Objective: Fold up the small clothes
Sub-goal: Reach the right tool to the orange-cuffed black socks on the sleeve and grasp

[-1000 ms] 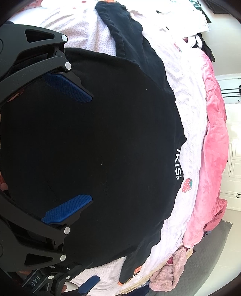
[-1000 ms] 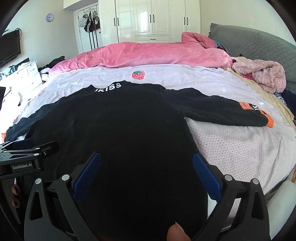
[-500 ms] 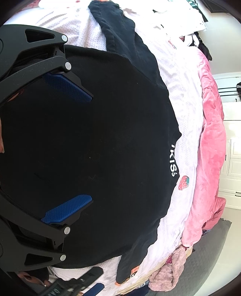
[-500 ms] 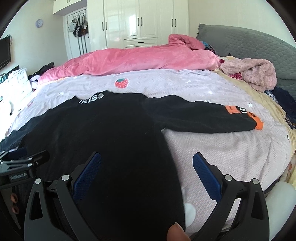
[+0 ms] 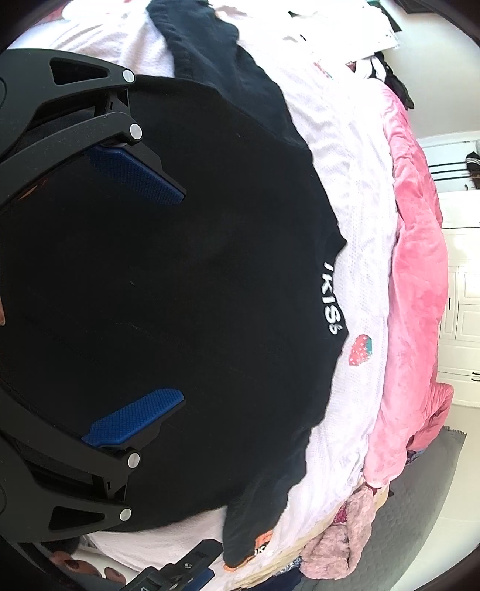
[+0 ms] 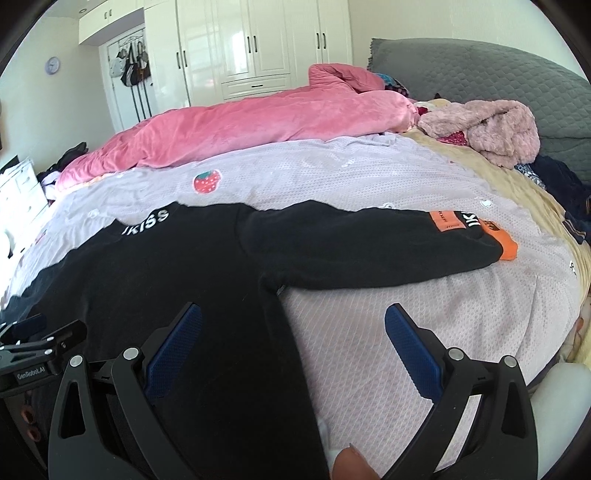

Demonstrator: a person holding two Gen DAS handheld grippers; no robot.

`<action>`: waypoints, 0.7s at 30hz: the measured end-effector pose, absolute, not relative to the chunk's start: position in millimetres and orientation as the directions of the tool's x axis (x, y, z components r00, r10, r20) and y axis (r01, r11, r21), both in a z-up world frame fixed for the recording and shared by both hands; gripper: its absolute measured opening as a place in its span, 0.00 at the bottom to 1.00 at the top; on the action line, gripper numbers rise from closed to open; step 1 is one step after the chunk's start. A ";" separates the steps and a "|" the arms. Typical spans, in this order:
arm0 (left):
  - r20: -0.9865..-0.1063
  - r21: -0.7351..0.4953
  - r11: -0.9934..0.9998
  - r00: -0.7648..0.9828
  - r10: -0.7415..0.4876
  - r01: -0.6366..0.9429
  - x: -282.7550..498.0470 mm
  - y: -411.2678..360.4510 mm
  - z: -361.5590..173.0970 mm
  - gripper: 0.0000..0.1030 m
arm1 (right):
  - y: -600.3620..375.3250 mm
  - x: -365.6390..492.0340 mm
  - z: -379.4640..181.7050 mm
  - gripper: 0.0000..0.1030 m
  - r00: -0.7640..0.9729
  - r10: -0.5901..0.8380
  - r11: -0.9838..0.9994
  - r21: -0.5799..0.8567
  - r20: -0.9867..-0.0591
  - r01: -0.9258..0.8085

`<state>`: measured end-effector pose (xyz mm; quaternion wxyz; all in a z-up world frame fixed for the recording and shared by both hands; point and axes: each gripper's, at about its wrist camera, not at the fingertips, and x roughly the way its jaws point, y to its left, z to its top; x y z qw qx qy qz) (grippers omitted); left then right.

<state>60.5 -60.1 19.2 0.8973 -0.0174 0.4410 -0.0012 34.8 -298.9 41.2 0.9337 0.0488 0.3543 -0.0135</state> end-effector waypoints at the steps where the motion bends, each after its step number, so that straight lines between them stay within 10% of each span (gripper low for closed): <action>1: -0.786 -0.033 0.999 0.618 -0.020 -0.010 62.9 -62.1 21.9 0.91 | -300.0 39.3 42.5 0.96 0.745 0.007 0.994 0.084 -0.667 0.066; 21: -0.746 -0.114 0.993 0.663 -0.067 -0.029 145.1 -88.7 52.7 0.91 | -339.3 126.3 85.1 0.96 0.753 -0.044 0.969 0.157 -0.656 0.193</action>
